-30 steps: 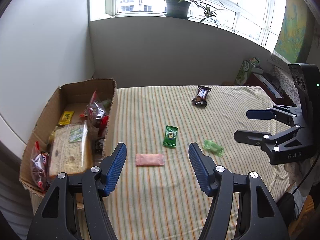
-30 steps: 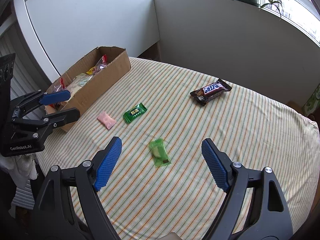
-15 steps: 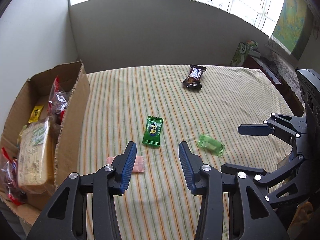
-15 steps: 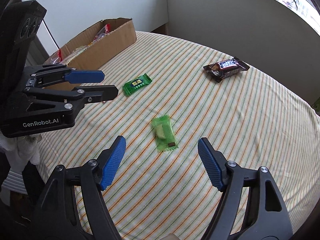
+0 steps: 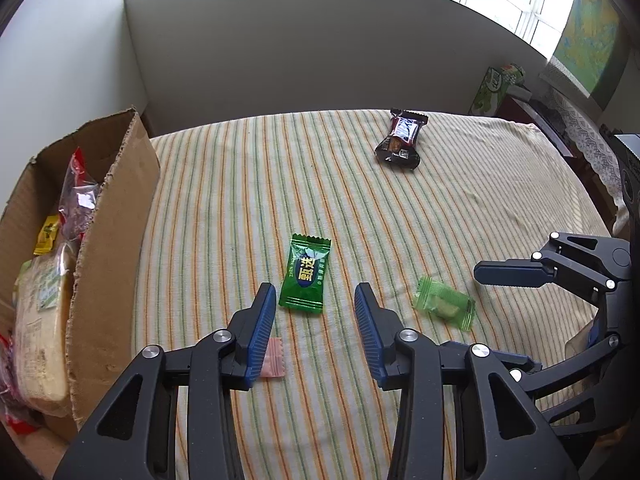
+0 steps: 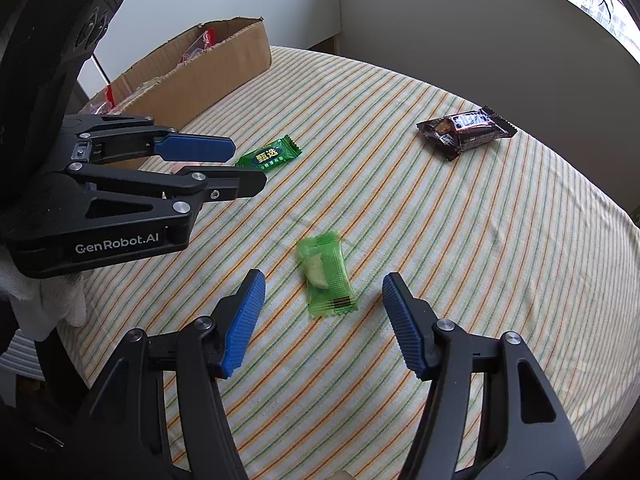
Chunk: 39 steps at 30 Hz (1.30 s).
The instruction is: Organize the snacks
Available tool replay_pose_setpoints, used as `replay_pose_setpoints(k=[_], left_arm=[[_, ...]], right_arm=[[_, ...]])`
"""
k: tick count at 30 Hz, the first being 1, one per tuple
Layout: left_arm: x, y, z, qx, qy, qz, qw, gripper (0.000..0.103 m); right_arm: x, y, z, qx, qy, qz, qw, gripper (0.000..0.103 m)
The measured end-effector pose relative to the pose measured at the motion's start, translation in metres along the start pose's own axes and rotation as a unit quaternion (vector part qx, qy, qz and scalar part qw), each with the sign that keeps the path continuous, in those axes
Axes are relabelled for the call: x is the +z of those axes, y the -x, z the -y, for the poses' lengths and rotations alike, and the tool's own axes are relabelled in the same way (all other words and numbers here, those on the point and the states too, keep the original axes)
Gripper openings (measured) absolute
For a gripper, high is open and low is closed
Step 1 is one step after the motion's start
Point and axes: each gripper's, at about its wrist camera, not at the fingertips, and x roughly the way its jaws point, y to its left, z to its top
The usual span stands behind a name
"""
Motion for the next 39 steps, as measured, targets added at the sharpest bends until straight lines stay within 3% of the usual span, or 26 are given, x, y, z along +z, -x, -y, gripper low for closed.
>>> replay_pose_setpoints(k=[9,23,34,39], left_arm=[[0.003,-0.007,0.004,0.007,-0.007,-0.003,0.9999,0.036],[0.004,-0.014,0.001,0.01,-0.008,-0.005,0.9999,0.019],[0.002,-0.013,0.001,0.006,-0.008,-0.003,0.9999,0.013],[-0.002,-0.01,0.002,0.005,-0.006,-0.003,1.0,0.01]], right_arm=[[0.003,-0.006,0.004,-0.004,0.002,-0.005,1.0,0.055],[0.004,-0.01,0.002,-0.015,0.014,-0.007,1.0,0.054],[0.003,-0.007,0.006,-0.037,0.012,-0.011,0.999,0.026],[-0.001,-0.005,0.005,-0.044,0.01,-0.01,0.999,0.024]])
